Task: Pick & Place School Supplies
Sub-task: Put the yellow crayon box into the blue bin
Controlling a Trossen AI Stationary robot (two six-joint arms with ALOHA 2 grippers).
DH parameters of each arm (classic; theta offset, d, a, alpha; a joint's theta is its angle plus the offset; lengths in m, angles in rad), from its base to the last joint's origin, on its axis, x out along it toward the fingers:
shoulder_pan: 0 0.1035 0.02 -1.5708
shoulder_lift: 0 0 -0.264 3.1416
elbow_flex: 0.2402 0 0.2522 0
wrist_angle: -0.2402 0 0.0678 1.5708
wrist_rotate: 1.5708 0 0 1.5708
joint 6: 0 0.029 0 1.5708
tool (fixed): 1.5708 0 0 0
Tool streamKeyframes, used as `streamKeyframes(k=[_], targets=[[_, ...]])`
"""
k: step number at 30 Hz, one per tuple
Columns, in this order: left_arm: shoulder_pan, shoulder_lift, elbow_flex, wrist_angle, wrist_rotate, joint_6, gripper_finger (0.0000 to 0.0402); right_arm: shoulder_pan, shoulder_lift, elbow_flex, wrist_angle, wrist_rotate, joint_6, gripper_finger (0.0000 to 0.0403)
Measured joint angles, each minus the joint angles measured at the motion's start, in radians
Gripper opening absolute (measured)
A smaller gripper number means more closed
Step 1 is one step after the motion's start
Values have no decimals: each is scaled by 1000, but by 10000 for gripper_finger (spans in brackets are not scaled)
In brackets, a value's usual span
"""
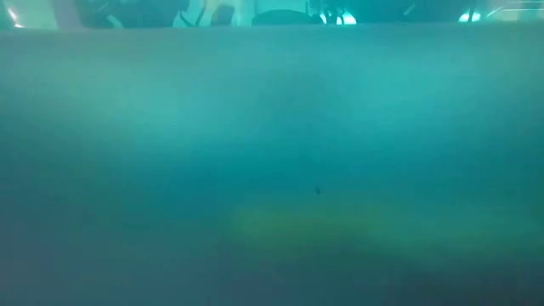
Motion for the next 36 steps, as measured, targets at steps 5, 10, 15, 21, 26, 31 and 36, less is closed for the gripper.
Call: streamKeyframes(k=[5, 10, 15, 21, 26, 31, 36], targets=[[6, 0, 0, -9, -6, 0, 173, 0, 0, 0, 0, 0, 0, 153], [6, 0, 0, -13, -7, -3, 133, 4, 0, 0, -1, 0, 0, 152], [6, 0, 0, -14, -16, 0, 105, 7, 0, 0, 0, 1, 0, 154], [12, 0, 0, -17, -24, 3, 70, 10, 0, 0, 0, 4, 0, 155], [12, 0, 0, -23, -26, 39, 33, 12, 0, 0, -9, 10, 45, 155], [22, 0, 1, -16, -1, 50, 32, 20, -31, 3, -94, 19, 139, 155], [44, -1, 2, -28, 29, 67, 55, 38, -103, 3, -209, 24, 240, 155]])
